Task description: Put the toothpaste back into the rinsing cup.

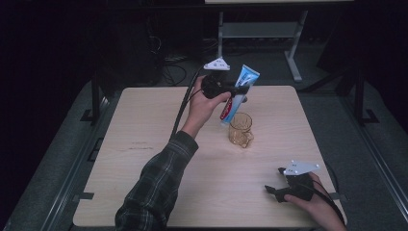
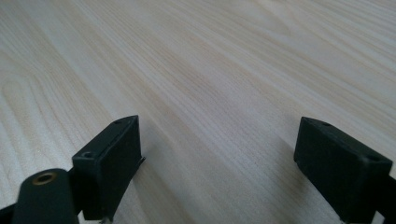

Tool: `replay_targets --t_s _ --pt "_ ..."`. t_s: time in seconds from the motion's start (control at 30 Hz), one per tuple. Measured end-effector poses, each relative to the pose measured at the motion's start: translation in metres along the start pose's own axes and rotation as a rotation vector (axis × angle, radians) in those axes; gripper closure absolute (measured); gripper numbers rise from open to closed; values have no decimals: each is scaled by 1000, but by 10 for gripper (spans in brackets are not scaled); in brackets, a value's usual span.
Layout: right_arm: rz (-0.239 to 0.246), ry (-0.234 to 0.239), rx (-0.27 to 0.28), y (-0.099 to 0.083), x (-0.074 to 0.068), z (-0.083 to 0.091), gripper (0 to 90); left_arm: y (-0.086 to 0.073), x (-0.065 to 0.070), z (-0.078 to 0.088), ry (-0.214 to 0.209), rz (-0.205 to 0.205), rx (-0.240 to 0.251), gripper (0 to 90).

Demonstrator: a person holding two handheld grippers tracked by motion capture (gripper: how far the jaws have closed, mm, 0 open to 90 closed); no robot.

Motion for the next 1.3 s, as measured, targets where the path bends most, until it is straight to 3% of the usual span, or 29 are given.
replay_targets --t_s 0.63,1.3 --pt "-2 5 2 0 0 0 139 11 -2 -31 -19 -6 14 715" --pt "4 6 3 0 0 0 139 -5 -6 -50 -28 -8 -30 715"
Point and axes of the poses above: each handheld gripper's, and its own axes: z roughly backward along the jaws, y roughly out of its top, x roughly to its right, the point moved 1 cm from there along -z, roughly forward along the jaws, and after that the axes turned 7 degrees about -x, right-handed, at the moved point
